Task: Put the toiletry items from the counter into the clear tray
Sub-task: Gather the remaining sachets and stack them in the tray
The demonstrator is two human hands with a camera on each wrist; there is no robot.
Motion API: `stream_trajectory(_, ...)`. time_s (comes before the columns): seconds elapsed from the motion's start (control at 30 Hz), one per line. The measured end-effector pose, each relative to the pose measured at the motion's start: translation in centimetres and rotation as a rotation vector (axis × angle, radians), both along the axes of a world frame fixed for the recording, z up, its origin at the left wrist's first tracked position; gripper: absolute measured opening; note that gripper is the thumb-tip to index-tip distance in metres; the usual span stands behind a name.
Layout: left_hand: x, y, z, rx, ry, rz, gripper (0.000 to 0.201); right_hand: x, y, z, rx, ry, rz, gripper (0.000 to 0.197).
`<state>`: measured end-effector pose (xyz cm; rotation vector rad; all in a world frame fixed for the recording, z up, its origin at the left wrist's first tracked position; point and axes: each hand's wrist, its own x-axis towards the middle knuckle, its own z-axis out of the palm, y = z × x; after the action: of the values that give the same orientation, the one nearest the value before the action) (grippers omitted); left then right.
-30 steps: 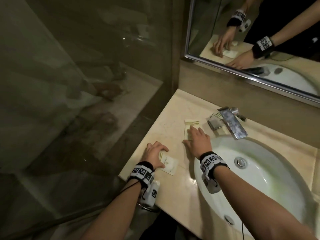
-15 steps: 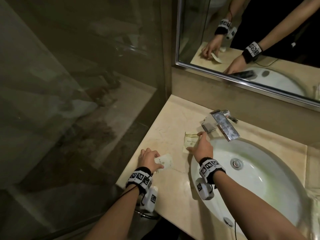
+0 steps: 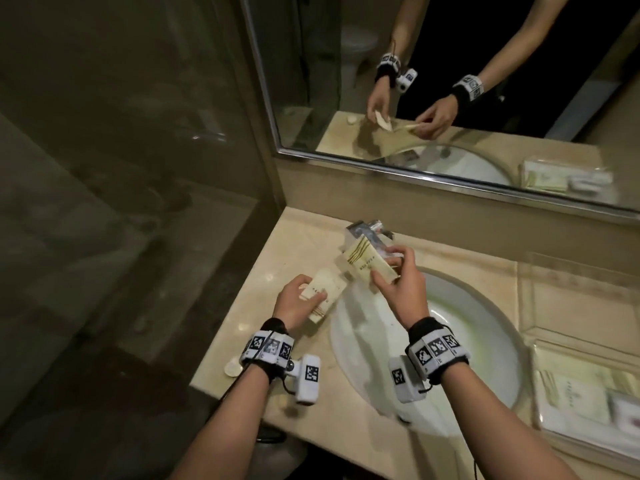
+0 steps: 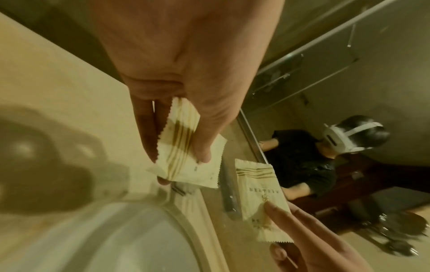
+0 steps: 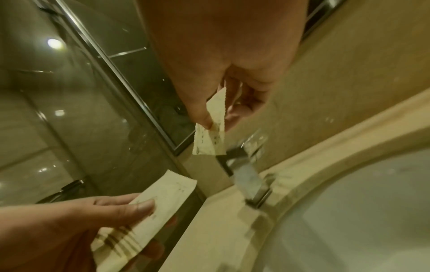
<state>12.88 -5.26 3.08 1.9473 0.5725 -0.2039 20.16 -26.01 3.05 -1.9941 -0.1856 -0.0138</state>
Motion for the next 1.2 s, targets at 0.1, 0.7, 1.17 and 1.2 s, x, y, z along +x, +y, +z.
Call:
stream_trajectory(0.1, 0.8, -4.1, 1.1, -0.044, -0.060, -0.062, 0.037, -0.3, -5.1, 1.8, 0.001, -0.044, -0.058, 0.033)
stream_trajectory(0.7, 0.7, -30.9, 0.3, -0.155, -0.110, -0.286, 0.041, -7.7, -36.8, -0.6, -0.035, 0.281, -0.573, 0.056)
stream_trajectory(1.17, -1.5, -33.2, -1.4, -0.057, -0.046, -0.266, 0.034, -6.4, -37.8, -4.7, -0.145, 0.625, -0.538, 0.048)
stream_trajectory(1.2, -1.6, -33.0, -1.6, -0.048, -0.044, -0.266, 0.033, -6.2, -37.7, -4.9, -0.165, 0.634, -0.553, 0.046)
